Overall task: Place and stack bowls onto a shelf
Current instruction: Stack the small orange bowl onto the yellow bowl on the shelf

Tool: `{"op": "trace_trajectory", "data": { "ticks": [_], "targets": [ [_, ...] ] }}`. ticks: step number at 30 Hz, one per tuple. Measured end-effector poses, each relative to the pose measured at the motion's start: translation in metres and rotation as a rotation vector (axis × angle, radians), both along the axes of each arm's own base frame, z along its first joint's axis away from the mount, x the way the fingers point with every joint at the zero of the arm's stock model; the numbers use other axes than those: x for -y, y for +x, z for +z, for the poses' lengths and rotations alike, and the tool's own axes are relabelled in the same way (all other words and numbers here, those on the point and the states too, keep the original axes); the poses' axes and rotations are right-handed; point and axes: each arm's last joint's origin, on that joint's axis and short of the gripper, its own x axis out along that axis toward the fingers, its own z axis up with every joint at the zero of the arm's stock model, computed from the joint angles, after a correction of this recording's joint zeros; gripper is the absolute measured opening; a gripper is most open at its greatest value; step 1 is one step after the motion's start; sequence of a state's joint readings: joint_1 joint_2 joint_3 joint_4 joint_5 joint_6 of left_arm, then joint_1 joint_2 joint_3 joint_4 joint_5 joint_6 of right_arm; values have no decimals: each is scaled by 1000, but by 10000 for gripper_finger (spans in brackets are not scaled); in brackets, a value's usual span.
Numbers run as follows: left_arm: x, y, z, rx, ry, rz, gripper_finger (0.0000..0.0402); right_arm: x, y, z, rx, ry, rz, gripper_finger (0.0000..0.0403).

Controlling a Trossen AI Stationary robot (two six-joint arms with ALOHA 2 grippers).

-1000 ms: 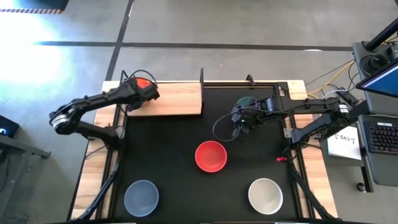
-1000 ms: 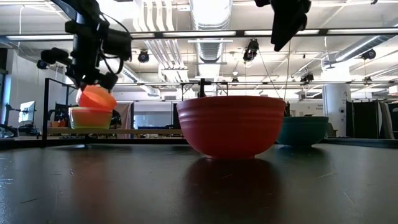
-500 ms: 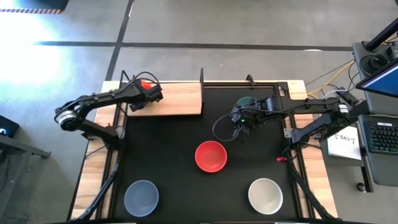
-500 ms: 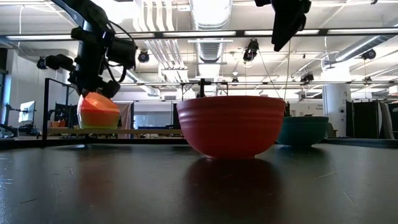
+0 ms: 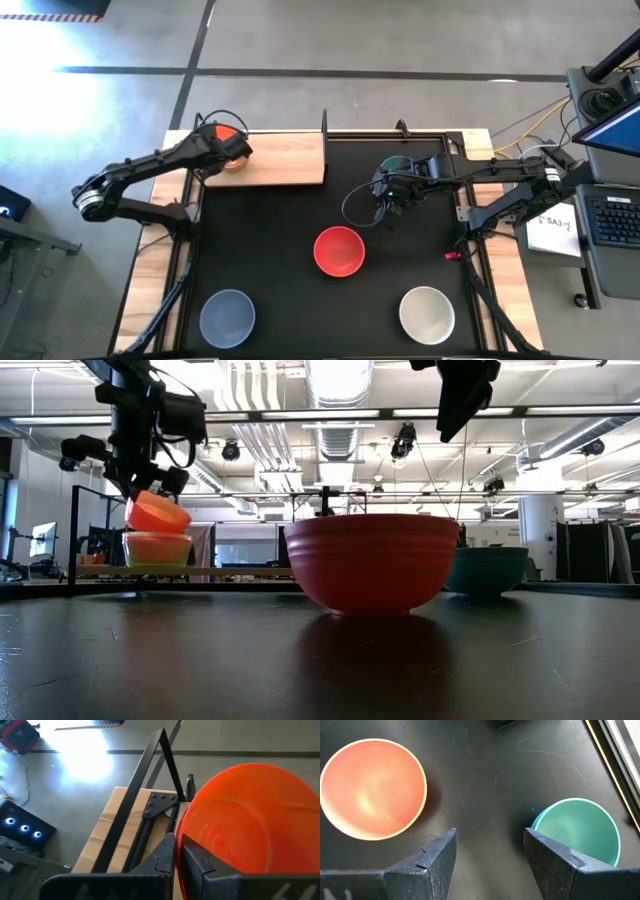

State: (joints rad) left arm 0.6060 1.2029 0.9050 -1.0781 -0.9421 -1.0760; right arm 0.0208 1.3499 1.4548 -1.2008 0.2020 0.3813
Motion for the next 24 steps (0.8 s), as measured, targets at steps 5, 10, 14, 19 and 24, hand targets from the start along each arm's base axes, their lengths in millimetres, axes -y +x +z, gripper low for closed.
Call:
{"op": "trace_trajectory", "data": {
  "ticks": [5, 10, 14, 19, 24],
  "targets": [
    [-3, 5, -3, 18, 2, -1, 0, 0, 0, 0, 2, 5, -10, 219],
    [-5, 7, -6, -8, -15, -12, 0, 0, -2, -1, -14, 4, -10, 219],
    [-5, 8, -7, 13, -5, 2, 0, 0, -2, -1, -19, 4, -10, 219],
    [-5, 8, -7, 17, -14, -4, 0, 0, -2, -1, -18, 7, -17, 219],
    [-5, 9, -9, 24, -55, -23, 0, 0, -2, -1, -20, 7, -17, 219]
  ]
}}
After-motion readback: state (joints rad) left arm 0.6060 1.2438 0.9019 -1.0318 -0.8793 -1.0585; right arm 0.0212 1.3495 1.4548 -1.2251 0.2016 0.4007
